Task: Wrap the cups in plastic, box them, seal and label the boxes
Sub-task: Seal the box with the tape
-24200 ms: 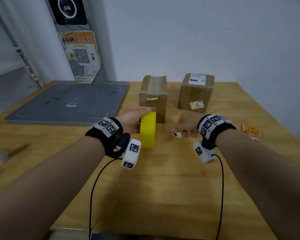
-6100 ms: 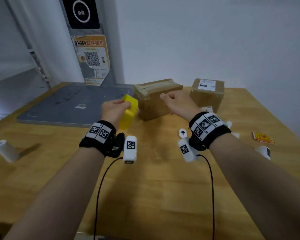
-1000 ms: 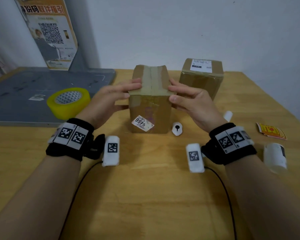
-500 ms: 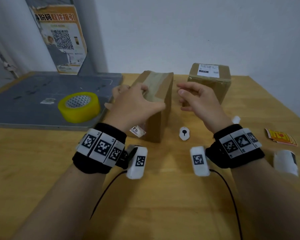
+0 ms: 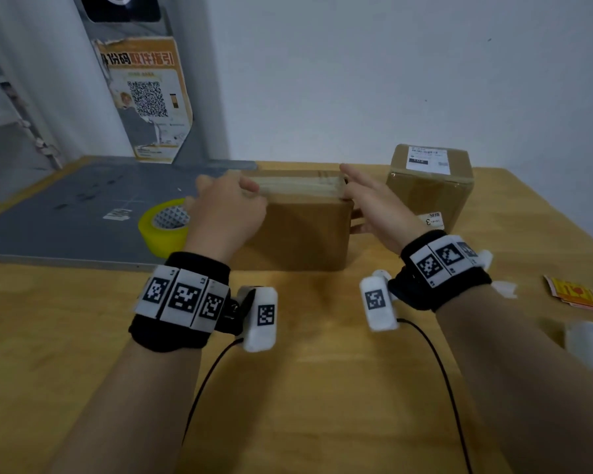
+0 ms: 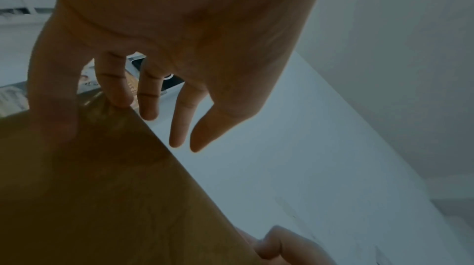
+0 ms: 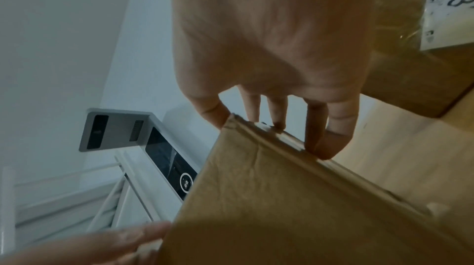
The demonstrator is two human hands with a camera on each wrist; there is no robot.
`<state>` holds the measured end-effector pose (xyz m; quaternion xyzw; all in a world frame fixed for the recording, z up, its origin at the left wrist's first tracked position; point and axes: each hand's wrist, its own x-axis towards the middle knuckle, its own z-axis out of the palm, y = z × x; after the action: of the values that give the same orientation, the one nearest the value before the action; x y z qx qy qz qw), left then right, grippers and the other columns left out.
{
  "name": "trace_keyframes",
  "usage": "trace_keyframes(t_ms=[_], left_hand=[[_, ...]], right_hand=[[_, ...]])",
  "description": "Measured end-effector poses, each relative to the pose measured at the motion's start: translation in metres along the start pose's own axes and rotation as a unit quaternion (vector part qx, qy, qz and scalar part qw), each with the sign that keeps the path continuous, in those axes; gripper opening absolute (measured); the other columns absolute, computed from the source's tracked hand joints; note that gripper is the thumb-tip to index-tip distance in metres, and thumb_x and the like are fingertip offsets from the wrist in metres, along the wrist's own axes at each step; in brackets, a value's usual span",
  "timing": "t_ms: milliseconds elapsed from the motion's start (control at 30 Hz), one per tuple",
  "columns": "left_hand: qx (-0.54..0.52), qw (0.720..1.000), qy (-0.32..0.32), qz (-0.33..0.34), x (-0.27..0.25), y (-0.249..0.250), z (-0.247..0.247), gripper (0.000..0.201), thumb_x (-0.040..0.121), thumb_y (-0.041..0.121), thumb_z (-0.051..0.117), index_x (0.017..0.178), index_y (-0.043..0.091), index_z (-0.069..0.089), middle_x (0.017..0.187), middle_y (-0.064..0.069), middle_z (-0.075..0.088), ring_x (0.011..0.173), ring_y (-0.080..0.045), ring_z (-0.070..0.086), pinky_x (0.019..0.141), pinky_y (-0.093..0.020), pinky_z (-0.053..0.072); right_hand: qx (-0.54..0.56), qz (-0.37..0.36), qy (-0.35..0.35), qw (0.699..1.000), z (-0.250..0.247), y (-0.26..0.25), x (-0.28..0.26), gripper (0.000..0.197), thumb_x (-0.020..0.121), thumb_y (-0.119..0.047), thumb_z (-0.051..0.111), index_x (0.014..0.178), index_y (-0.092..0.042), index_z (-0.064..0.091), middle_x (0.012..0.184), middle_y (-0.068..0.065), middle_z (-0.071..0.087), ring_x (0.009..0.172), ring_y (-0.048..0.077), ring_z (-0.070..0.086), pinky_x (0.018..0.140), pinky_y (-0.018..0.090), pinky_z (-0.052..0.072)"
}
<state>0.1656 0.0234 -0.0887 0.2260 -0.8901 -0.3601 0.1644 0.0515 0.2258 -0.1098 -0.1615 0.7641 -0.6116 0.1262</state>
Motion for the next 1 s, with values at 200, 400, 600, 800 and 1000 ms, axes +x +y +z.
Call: trace_keyframes(t_ms=[200,400,600,800,1000], left_hand=[[-0.099,0.993,-0.05,0.035,-0.003,0.005,0.012,0.01,0.081,0.044,0.067,0.089,0.04,0.07,0.13,-0.006,0.055,0.111,-0.024,0.06,0.102,-0.046,0.052],[-0.126,0.984,-0.1,0.075,-0.01,0.014,0.028,0.031,0.081,0.046,0.076,0.111,0.041,0.069,0.138,0.005,0.042,0.128,-0.016,0.048,0.11,-0.033,0.042],[-0.211,0.956,-0.16,0.131,-0.005,0.004,0.027,0.031,0.086,0.024,0.081,0.116,0.026,0.073,0.147,0.012,0.052,0.13,-0.007,0.052,0.108,-0.03,0.049],[-0.28,0.927,-0.186,0.164,-0.001,-0.006,0.033,0.064,0.061,0.038,0.087,0.122,0.022,0.074,0.151,0.014,0.051,0.137,0.002,0.046,0.103,-0.016,0.046],[-0.284,0.924,-0.171,0.19,0.004,-0.007,0.049,0.06,0.072,0.034,0.085,0.128,0.019,0.072,0.158,0.011,0.045,0.142,0.0,0.041,0.105,-0.014,0.043]], right_hand=[[-0.051,-0.001,0.013,0.999,0.001,-0.014,-0.007,0.067,0.088,-0.029,0.062,0.153,-0.032,0.044,0.133,-0.004,0.058,0.112,0.014,0.055,0.099,0.039,0.051],[-0.084,-0.045,0.066,0.993,0.001,-0.014,-0.044,0.02,0.091,-0.029,0.076,0.081,-0.015,0.066,0.084,0.001,0.067,0.078,0.017,0.064,0.075,0.035,0.058],[-0.058,-0.05,0.061,0.995,0.006,-0.012,-0.066,0.026,0.087,-0.031,0.083,0.084,-0.014,0.064,0.064,0.003,0.063,0.062,0.019,0.064,0.071,0.053,0.062],[-0.067,-0.067,0.074,0.993,0.005,-0.011,-0.069,0.026,0.084,-0.034,0.085,0.091,-0.013,0.072,0.076,0.009,0.065,0.066,0.019,0.061,0.067,0.058,0.062],[-0.109,-0.087,0.079,0.987,-0.003,-0.011,-0.065,0.025,0.081,-0.037,0.087,0.091,-0.017,0.076,0.054,-0.006,0.055,0.063,0.016,0.054,0.071,0.055,0.061]])
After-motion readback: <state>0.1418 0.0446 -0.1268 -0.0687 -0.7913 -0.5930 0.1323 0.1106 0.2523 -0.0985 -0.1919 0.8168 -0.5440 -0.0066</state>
